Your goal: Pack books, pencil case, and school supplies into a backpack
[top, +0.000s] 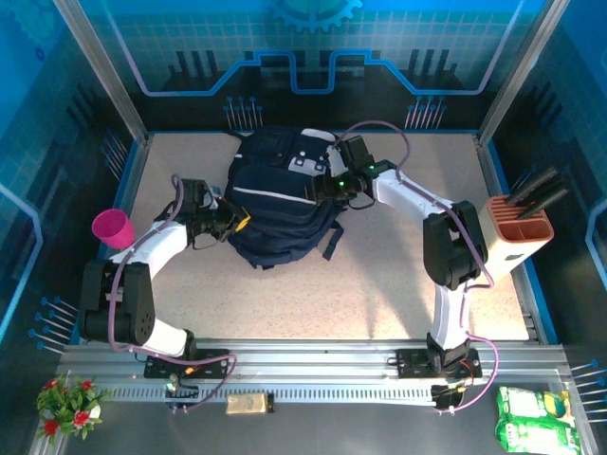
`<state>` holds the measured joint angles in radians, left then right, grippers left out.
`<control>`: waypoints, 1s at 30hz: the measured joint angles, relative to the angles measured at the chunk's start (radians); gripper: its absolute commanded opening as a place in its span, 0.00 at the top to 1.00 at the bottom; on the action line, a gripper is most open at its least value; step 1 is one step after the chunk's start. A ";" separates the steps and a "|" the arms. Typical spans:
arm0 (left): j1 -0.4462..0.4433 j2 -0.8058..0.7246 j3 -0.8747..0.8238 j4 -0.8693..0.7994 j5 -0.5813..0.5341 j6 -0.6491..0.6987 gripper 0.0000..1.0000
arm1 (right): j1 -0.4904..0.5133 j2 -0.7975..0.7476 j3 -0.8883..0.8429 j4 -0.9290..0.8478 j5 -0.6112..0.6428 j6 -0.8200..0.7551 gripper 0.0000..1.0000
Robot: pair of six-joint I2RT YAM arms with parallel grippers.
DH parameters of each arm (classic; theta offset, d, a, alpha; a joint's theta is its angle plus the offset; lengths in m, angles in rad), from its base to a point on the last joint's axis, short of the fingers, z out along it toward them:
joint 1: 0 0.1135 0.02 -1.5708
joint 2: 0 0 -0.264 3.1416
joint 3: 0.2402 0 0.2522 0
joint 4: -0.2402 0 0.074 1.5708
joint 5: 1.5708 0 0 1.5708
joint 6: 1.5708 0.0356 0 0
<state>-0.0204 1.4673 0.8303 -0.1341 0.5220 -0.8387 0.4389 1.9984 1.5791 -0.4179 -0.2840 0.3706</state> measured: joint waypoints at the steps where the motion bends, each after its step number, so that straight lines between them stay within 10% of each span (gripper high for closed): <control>1: 0.000 0.000 0.000 0.000 0.000 0.000 0.94 | 0.000 0.010 0.006 0.000 -0.012 0.000 0.24; 30: 0.006 0.012 0.000 0.011 -0.001 -0.027 0.93 | 0.047 -0.181 -0.275 0.053 -0.169 -0.200 0.25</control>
<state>-0.0139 1.4792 0.8303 -0.1226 0.5213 -0.8654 0.4862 1.8175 1.3045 -0.3653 -0.4530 0.1703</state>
